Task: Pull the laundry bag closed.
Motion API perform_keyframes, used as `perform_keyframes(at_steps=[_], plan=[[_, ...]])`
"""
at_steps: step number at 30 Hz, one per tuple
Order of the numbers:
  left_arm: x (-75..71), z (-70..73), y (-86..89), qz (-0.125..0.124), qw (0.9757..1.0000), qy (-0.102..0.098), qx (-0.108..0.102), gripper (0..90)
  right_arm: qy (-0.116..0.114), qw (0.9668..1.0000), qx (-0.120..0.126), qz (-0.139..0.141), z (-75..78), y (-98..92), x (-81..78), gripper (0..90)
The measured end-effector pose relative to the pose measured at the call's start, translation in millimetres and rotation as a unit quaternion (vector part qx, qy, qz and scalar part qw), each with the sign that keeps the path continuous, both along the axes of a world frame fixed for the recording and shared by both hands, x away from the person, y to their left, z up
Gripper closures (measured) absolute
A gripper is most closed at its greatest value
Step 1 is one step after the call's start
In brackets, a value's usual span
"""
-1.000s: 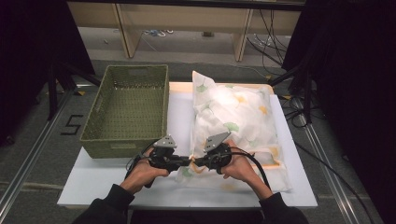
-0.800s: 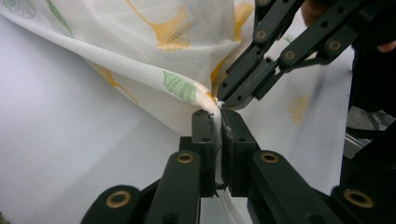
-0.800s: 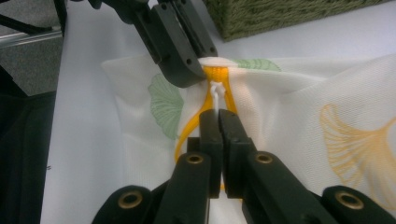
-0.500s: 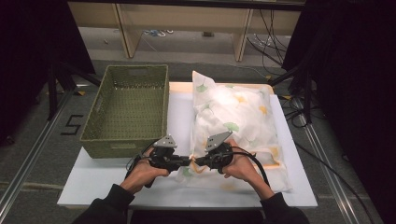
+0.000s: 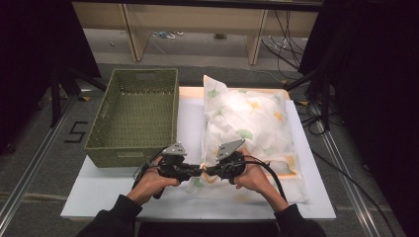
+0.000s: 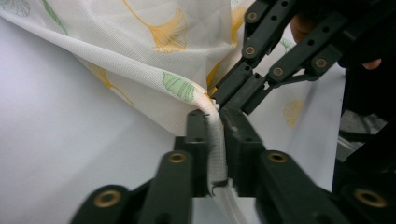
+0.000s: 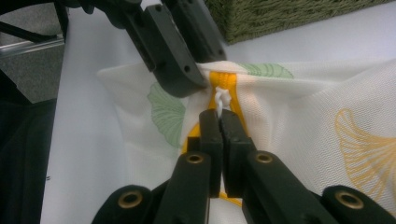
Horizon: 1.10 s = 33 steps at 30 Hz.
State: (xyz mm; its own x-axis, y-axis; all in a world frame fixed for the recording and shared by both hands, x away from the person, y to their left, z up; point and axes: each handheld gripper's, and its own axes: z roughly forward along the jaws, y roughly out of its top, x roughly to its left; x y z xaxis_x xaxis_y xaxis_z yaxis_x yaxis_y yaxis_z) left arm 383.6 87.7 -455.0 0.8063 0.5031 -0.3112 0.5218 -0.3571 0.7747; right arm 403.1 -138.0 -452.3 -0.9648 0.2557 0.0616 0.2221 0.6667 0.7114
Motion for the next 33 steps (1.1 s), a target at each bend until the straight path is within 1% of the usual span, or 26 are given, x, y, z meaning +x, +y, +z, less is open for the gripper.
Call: perform_keyframes(at_steps=[1, 3, 4, 5, 6, 7, 8, 9, 11, 12, 13, 15, 17, 18, 20, 21, 22, 24, 26, 27, 28, 29, 30, 31, 32, 33], plan=[[1.2, -0.8, -0.2, 0.003, 1.0, 0.002, -0.001, 75.5, -0.004, 1.0, 0.0, -0.001, 0.4, 0.3, -0.3, 90.0], [3.1, -1.9, 0.5, 0.009, 0.9998, 0.014, -0.008, 74.9, -0.007, 0.9999, -0.006, 0.004, 0.8, 0.7, -1.2, 90.0], [3.1, -1.9, 0.5, 0.009, 0.9998, 0.014, -0.008, 75.5, -0.011, 0.9999, -0.008, 0.001, 0.3, 1.2, -1.5, 90.0], [3.8, -2.2, 1.5, 0.013, 0.9997, 0.017, -0.014, 78.0, -0.009, 0.9999, -0.009, 0.001, 0.6, 1.2, -1.8, 90.0], [3.3, -1.8, 1.8, 0.016, 0.9997, 0.016, -0.011, 81.8, -0.01, 0.9999, -0.008, 0.002, 0.5, 1.1, -1.3, 90.0], [2.6, -1.4, 1.4, 0.015, 0.9997, 0.013, -0.015, 83.1, -0.008, 1.0, -0.006, -0.001, 0.1, 1.0, -1.2, 90.0], [2.0, -0.4, 1.6, 0.013, 0.9997, 0.017, -0.015, 83.7, -0.006, 1.0, -0.005, -0.001, 0.3, 0.8, -1.0, 90.0], [1.4, 0.1, 1.0, 0.015, 0.9997, 0.014, -0.015, 83.9, -0.005, 1.0, -0.002, -0.002, -0.1, 1.2, -0.9, 89.8], [1.3, 0.1, 0.8, 0.016, 0.9996, 0.015, -0.017, 84.1, 0.002, 1.0, 0.004, -0.005, -1.3, 2.0, -0.3, 89.2], [1.3, 0.0, 1.1, 0.018, 0.9995, 0.02, -0.019, 84.1, 0.002, 1.0, 0.004, -0.005, -1.3, 2.0, -0.3, 89.2], [1.0, 0.1, 0.7, 0.017, 0.9994, 0.02, -0.022, 84.2, 0.008, 0.9999, 0.01, -0.008, -3.1, 2.2, 0.3, 87.6], [0.1, 0.1, -0.1, 0.014, 0.9995, 0.019, -0.022, 84.2, 0.009, 0.9997, 0.017, -0.013, -5.0, 3.1, 0.7, 88.0], [0.1, 0.3, 0.1, 0.016, 0.9994, 0.017, -0.023, 84.2, 0.008, 0.9997, 0.02, -0.009, -5.2, 3.5, 1.5, 88.0], [0.3, 1.0, 0.6, 0.014, 0.9995, 0.018, -0.023, 84.2, 0.021, 0.9992, 0.026, -0.021, -5.7, 2.8, 0.2, 88.8], [0.5, 1.2, 1.4, 0.014, 0.9994, 0.017, -0.026, 84.2, 0.005, 0.9997, 0.02, -0.012, -4.3, 3.2, 0.3, 89.8], [0.7, 1.5, 1.8, 0.015, 0.9994, 0.012, -0.028, 84.2, 0.003, 0.9997, 0.02, -0.012, -3.9, 3.3, 0.0, 90.0], [0.3, 1.9, 2.3, 0.018, 0.9993, 0.016, -0.028, 84.2, 0.003, 0.9996, 0.023, -0.015, -4.3, 3.4, -0.4, 90.0], [0.4, 1.9, 2.5, 0.016, 0.9993, 0.017, -0.029, 84.2, 0.003, 0.9997, 0.022, -0.014, -3.4, 2.5, -0.6, 90.0], [0.2, 2.1, 3.2, 0.016, 0.9996, 0.01, -0.022, 84.3, -0.009, 0.9998, 0.018, -0.01, -0.9, 2.1, -1.1, 90.0], [0.2, 2.1, 3.2, 0.016, 0.9996, 0.01, -0.022, 84.2, -0.009, 0.9998, 0.018, -0.01, -0.9, 2.1, -1.1, 90.0], [-0.1, 1.8, 2.8, 0.019, 0.9995, 0.009, -0.023, 84.2, -0.005, 0.9997, 0.016, -0.016, 0.1, 1.1, -1.7, 90.0], [0.1, 2.0, 3.3, 0.014, 0.9997, 0.007, -0.018, 84.2, -0.01, 0.9998, 0.012, -0.015, 1.3, 0.0, -1.8, 90.0], [-0.3, 1.9, 2.8, 0.015, 0.9997, 0.003, -0.017, 84.2, -0.019, 0.9997, 0.009, -0.009, 3.0, -0.2, -1.9, 90.0], [-0.3, 1.9, 2.8, 0.015, 0.9997, 0.003, -0.017, 84.3, -0.019, 0.9997, 0.009, -0.009, 3.0, -0.2, -1.9, 90.0], [0.1, 2.4, 3.5, 0.008, 0.9999, 0.003, -0.014, 84.4, -0.018, 0.9998, 0.01, -0.01, 4.2, -0.7, -2.1, 90.0], [-0.5, 2.5, 2.9, 0.009, 0.9999, 0.002, -0.012, 84.4, -0.016, 0.9997, 0.013, -0.011, 4.1, -0.6, -2.6, 90.0]])
